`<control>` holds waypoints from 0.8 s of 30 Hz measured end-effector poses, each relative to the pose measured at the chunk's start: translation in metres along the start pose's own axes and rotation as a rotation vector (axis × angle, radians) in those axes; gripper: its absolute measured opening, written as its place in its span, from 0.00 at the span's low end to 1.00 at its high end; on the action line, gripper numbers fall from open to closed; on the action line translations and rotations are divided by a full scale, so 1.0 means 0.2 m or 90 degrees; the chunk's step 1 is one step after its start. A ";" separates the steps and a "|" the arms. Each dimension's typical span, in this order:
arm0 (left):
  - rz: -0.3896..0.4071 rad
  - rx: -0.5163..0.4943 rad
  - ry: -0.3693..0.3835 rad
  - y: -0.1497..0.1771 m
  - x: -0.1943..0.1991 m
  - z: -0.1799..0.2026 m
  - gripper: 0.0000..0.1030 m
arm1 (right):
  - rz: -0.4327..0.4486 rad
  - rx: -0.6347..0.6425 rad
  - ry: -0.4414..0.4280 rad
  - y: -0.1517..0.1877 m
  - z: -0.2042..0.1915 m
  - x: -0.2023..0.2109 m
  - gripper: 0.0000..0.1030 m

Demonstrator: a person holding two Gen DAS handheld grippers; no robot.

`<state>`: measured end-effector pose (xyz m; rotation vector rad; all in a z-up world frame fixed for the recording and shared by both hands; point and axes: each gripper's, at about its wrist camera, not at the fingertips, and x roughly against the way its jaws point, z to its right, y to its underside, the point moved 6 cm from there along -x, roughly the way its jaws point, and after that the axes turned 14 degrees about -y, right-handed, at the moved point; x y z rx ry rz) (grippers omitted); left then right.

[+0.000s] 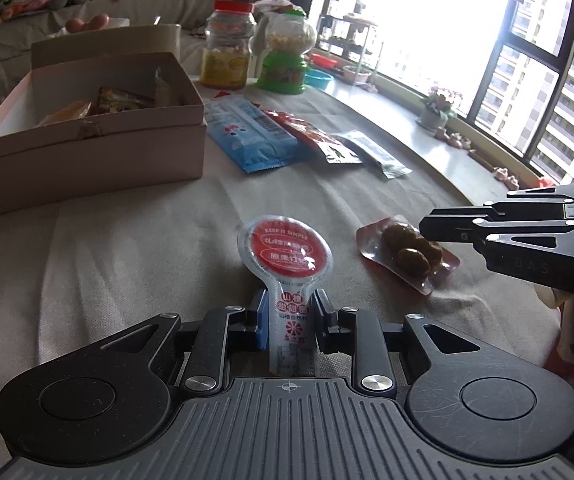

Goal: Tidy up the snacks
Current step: 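Grasp the tray of three brown eggs with the right tool while the left holds the cup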

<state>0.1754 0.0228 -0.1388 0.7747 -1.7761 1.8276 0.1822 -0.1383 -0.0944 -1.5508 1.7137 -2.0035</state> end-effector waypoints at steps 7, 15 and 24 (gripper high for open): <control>0.012 -0.058 -0.030 0.04 0.03 0.02 0.28 | 0.018 -0.057 0.001 0.09 0.08 0.00 0.39; 0.009 -0.068 -0.030 0.03 0.02 0.04 0.28 | 0.048 -0.035 -0.011 0.08 -0.01 -0.05 0.49; 0.015 -0.066 -0.026 0.04 0.02 0.04 0.28 | 0.037 -0.013 -0.007 0.12 -0.03 -0.08 0.53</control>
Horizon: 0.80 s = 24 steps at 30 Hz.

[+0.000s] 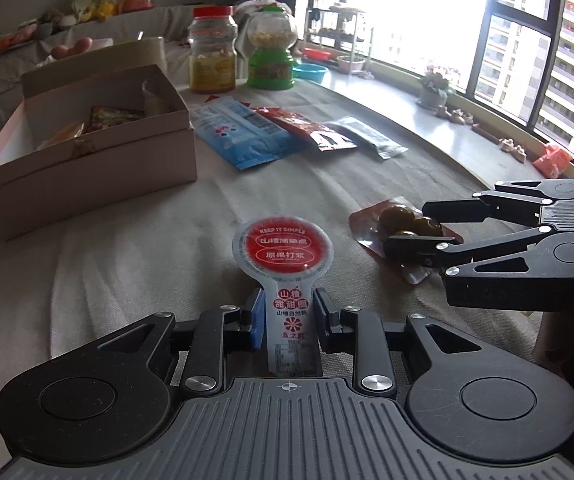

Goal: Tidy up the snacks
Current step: 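Grasp the tray of three brown eggs with the right tool while the left holds the cup, then carry cup and egg tray over the pink box and release both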

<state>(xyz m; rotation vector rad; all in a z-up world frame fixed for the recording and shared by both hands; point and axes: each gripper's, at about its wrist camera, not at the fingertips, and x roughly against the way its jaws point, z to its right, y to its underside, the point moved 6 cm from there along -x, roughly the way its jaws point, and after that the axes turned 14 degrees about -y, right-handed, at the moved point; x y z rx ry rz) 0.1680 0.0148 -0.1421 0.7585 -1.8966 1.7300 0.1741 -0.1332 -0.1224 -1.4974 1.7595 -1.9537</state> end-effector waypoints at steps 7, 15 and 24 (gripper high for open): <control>-0.008 0.042 0.013 -0.01 0.00 -0.03 0.27 | -0.013 0.004 0.002 -0.03 -0.03 0.04 0.49; 0.048 0.062 0.035 -0.03 0.13 -0.07 0.27 | 0.018 0.012 -0.014 -0.10 -0.07 0.20 0.48; 0.166 0.081 -0.020 -0.42 0.39 -0.43 0.27 | 0.066 0.039 -0.057 -0.61 -0.11 0.26 0.48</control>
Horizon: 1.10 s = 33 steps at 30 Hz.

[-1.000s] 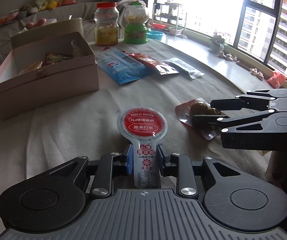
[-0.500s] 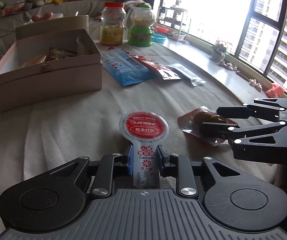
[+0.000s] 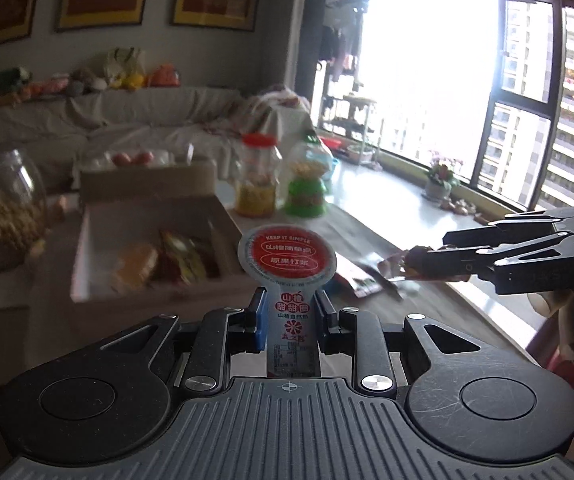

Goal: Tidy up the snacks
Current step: 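Carry cup and egg tray over the pink box and release both, then grasp the blue snack bag with the right tool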

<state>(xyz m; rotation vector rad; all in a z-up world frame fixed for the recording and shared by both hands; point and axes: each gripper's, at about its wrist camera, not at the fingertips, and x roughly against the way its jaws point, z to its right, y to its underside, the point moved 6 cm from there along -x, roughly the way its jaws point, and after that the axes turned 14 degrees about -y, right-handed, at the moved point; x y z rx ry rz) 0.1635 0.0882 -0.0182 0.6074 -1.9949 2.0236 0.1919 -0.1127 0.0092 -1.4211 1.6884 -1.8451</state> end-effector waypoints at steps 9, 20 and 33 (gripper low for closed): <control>-0.088 0.110 -0.093 -0.31 -0.61 -0.45 0.27 | -0.015 -0.050 -0.045 -0.66 0.08 -0.69 0.48; -0.176 0.089 -0.142 -0.12 -0.81 -0.57 0.29 | -0.134 -0.151 -0.115 -0.56 0.19 -1.40 0.51; -0.087 0.123 0.058 -0.08 -0.53 -0.09 0.29 | -0.082 -0.139 0.070 -0.22 0.71 -0.71 0.65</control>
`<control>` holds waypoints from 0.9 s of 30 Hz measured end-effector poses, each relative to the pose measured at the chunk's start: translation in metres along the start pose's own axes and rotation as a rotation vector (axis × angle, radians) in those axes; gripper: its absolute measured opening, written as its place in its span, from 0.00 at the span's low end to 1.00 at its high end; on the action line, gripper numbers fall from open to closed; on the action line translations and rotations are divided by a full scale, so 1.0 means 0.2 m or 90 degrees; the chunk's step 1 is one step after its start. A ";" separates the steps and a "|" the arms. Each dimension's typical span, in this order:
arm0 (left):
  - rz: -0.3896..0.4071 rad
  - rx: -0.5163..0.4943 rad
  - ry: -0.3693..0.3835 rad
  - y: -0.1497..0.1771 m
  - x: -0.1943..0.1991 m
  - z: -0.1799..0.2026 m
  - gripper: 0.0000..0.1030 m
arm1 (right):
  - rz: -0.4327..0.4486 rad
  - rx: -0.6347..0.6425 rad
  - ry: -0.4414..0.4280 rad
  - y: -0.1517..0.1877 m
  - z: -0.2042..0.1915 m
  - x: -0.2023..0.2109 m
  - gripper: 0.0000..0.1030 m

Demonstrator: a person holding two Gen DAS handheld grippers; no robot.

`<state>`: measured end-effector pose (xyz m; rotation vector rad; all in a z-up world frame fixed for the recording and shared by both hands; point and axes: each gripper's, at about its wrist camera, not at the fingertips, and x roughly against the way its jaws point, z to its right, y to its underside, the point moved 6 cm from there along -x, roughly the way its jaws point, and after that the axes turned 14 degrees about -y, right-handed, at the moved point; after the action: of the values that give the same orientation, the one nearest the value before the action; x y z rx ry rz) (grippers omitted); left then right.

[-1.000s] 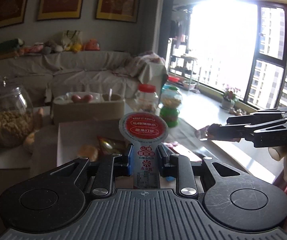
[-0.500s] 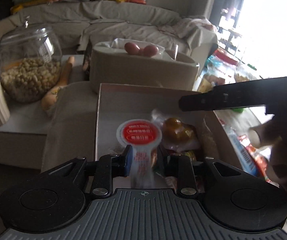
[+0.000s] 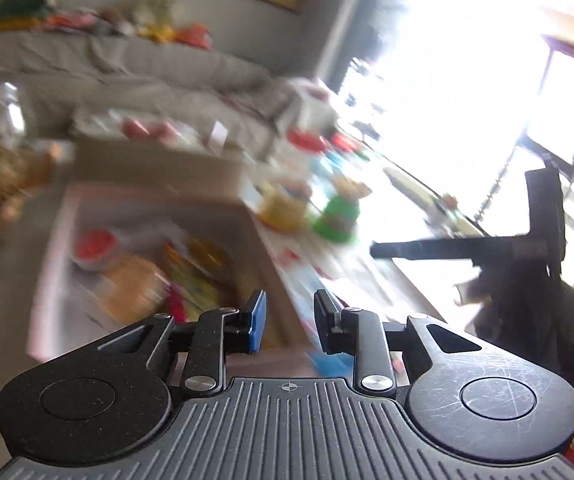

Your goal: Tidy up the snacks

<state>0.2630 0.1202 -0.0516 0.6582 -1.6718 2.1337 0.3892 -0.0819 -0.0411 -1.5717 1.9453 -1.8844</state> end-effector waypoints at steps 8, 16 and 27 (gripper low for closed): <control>-0.093 -0.013 0.034 0.32 -0.07 0.16 0.29 | -0.040 0.050 -0.015 0.27 -0.03 -0.02 0.65; -0.113 0.044 0.004 0.38 -0.01 0.04 0.29 | -0.080 0.211 -0.041 0.36 -0.33 -0.36 0.85; -0.143 0.098 0.022 0.44 -0.01 0.01 0.29 | -0.100 0.172 -0.070 0.58 -0.38 -0.05 0.79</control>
<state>0.2182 0.0965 -0.1235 0.8069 -1.3548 2.1122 0.2761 -0.0448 -0.1126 -1.7430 1.4905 -1.9673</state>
